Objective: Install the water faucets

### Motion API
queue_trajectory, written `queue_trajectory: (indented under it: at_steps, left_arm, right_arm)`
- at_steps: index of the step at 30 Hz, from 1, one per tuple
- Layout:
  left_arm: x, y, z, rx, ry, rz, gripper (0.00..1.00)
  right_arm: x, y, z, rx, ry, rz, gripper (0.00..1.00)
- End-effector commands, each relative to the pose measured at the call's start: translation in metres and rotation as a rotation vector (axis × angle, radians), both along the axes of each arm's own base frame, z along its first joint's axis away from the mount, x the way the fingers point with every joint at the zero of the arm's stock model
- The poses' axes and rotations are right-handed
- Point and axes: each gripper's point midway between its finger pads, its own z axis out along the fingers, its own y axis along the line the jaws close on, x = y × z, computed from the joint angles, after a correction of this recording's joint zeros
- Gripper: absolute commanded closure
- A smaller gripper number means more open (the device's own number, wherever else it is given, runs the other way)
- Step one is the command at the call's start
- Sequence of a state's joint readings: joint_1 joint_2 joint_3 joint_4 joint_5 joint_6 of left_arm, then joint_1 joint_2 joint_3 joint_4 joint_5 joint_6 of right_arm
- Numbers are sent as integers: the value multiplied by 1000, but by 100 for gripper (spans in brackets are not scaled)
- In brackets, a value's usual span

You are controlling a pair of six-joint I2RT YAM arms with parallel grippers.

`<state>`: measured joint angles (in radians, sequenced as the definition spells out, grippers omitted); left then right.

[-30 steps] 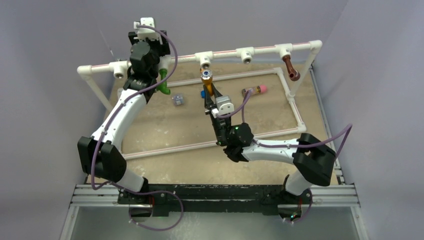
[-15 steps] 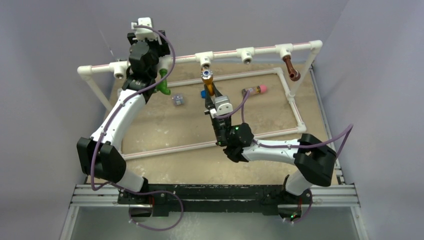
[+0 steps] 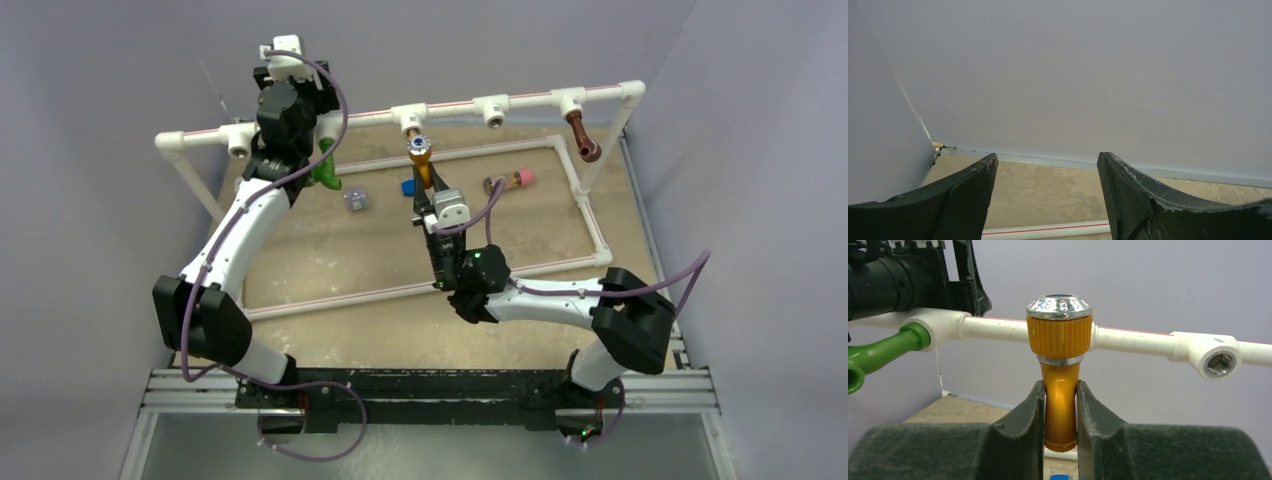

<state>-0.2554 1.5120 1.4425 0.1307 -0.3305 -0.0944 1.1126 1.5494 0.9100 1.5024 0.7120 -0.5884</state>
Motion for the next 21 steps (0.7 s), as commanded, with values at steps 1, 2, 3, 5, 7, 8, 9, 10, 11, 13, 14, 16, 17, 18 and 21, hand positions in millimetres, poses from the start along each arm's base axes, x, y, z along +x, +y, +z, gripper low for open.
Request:
queue_trajectory:
  at_steps: [1,2,3,5,7,8,9,10,11,13,14,16,17,18,21]
  left_arm:
    - [-14,-17,-114,76,367,-86,28]
    - [-14,-17,-115,75,368,-87,28]
    - [-14,-18,-116,73,371,-88,28]
    - [-15,-19,-116,71,372,-95,28]
    - [-15,-20,-118,70,381,-99,28]
    - [-14,-20,-118,68,382,-101,28]
    - [-15,-21,-119,66,385,-105,28]
    - [-15,-22,-118,62,385,-110,28]
    - [-15,-23,-118,58,385,-115,28]
    - [-15,-24,-119,57,386,-118,28]
    - [-15,-24,-119,57,388,-118,28]
    - [-15,-24,-120,58,389,-118,28]
    - [-14,-23,-120,59,388,-117,28]
    - [-14,-23,-119,59,387,-117,28]
    - [-15,-24,-119,57,388,-121,28]
  right_arm:
    - [2,-17,22,130,-54,-66,100]
    - [3,-17,21,136,-56,-71,100]
    - [3,-16,20,139,-57,-73,100]
    - [6,-13,18,137,-60,-83,100]
    - [7,-12,18,139,-64,-95,100]
    - [8,-12,19,138,-65,-102,100]
    - [9,-12,18,138,-63,-109,100]
    - [9,-12,18,142,-65,-115,100]
    - [10,-11,18,142,-60,-117,100]
    - [12,-9,16,162,-41,-115,100]
    - [13,-7,15,173,-32,-105,100]
    - [15,-4,14,201,-3,-85,100]
    - [16,-2,13,225,14,-72,100]
    - [17,0,14,250,31,-59,100]
    - [19,9,11,321,94,8,100]
